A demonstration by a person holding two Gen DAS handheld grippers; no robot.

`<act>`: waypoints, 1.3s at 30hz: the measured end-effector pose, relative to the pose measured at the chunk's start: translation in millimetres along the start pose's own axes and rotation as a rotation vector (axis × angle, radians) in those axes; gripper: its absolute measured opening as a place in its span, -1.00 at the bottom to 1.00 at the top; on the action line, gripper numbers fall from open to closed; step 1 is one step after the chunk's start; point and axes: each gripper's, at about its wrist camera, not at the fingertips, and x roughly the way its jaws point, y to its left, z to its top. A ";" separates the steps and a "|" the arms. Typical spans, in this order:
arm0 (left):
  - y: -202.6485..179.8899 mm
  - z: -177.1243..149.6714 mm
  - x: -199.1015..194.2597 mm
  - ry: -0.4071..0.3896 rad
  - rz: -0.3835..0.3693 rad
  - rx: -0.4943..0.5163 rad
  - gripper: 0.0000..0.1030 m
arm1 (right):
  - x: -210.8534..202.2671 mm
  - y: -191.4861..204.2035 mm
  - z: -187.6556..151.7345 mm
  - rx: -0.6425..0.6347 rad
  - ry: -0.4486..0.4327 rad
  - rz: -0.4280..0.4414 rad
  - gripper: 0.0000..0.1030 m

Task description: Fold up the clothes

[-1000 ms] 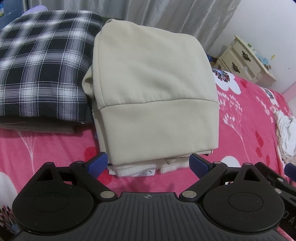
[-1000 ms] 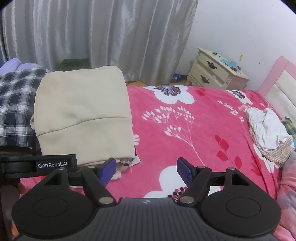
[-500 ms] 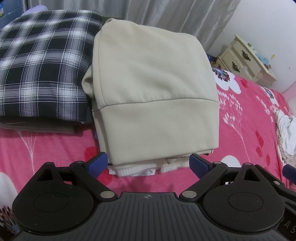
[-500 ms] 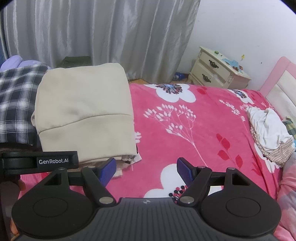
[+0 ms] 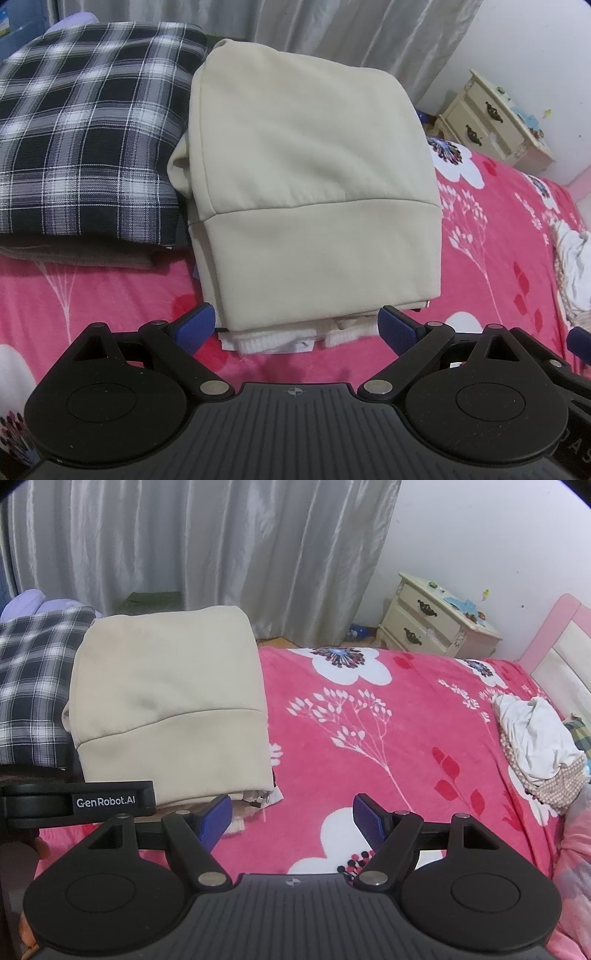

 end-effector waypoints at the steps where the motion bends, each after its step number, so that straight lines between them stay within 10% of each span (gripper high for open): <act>1: 0.0 0.1 0.2 0.000 0.000 0.000 0.87 | 0.1 0.1 -0.2 0.000 0.000 0.001 0.46; 39: -2.9 -3.2 0.2 0.010 0.003 -0.001 0.89 | 2.0 -0.8 -1.4 0.003 0.016 0.003 0.46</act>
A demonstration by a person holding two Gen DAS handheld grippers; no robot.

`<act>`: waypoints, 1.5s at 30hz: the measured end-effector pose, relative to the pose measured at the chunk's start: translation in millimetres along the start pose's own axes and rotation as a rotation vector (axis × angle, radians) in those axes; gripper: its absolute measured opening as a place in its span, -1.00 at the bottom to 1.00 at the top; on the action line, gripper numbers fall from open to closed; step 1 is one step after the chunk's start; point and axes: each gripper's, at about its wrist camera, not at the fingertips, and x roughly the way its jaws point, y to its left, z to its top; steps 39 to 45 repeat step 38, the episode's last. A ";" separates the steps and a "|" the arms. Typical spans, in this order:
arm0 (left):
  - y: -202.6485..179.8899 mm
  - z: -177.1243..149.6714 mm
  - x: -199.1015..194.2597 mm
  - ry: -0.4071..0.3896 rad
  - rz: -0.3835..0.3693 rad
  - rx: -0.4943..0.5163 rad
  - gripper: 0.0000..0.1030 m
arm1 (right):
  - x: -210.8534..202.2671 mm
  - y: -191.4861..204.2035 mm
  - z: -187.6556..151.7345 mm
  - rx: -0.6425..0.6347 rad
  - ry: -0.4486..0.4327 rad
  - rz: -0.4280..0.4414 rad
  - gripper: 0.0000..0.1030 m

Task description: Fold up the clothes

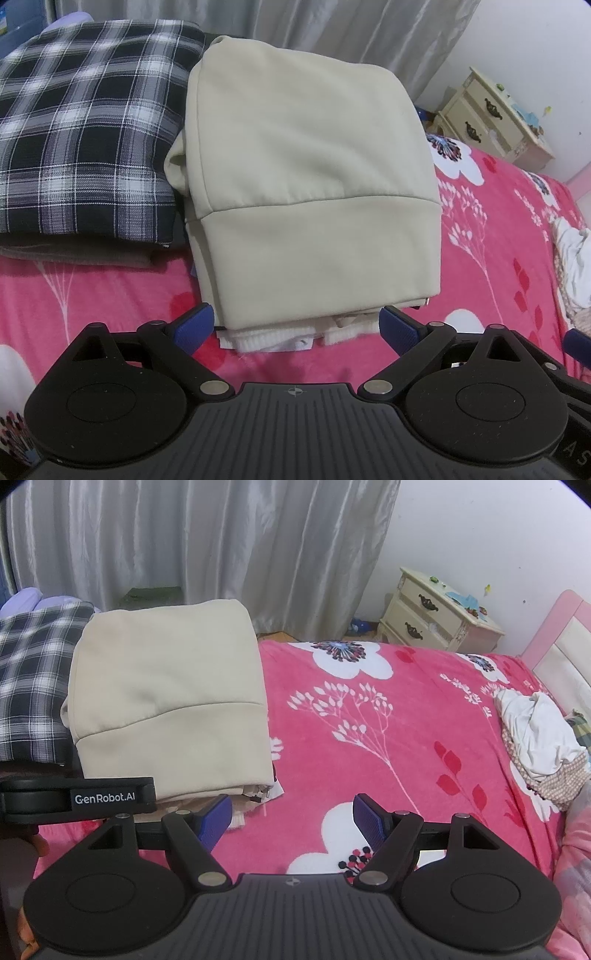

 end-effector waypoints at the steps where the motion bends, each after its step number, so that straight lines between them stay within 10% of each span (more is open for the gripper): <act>1: -0.2 0.1 0.4 0.001 0.000 0.001 0.89 | -0.3 -0.2 -0.2 0.000 0.000 0.000 0.46; 45: -2.0 3.2 4.0 0.003 0.007 0.005 0.89 | 1.1 -5.8 0.0 0.006 -0.007 0.006 0.46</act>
